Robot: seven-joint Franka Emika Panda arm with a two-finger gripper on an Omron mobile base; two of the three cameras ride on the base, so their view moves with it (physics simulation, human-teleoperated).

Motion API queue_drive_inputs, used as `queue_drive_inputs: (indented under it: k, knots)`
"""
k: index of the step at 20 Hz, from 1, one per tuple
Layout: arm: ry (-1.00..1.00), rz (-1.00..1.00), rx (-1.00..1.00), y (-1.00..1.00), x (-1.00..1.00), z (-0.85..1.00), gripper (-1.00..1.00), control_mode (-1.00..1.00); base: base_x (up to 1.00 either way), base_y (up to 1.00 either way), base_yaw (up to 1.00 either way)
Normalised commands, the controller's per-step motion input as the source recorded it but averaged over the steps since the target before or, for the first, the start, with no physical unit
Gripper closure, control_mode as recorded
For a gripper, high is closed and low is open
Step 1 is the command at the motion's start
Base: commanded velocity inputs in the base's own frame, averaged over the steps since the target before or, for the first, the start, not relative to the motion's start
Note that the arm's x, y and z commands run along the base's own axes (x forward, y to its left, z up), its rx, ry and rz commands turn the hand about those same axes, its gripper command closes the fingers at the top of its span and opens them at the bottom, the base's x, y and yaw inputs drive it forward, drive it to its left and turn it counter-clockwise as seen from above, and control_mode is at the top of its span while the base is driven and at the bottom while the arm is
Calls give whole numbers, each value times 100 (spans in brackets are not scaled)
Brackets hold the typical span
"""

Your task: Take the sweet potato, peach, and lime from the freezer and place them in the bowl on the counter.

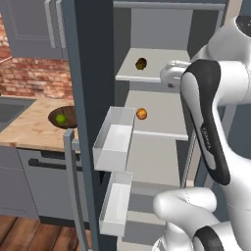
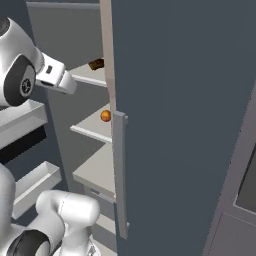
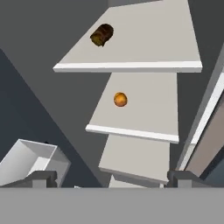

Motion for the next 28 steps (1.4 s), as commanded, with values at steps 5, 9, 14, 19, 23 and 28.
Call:
queue_drive_inputs:
  k: [5, 9, 14, 19, 23, 28]
  knots:
    - [0, -4, 0, 0, 39, 0, -100, -100, 0, 0, 0]
    - [-2, -11, -2, 0, 29, 0, -100, -100, 0, 0, 0]
    - [-5, -9, 0, 0, 28, 0, -100, -100, 0, 0, 0]
    - [-5, -3, 0, 0, 21, 0, -100, -100, 0, 0, 0]
    - [0, 0, 0, 0, 22, 0, -100, -100, 0, 0, 0]
    - [0, 3, 1, -1, 30, 0, -100, -100, 0, 0, 0]
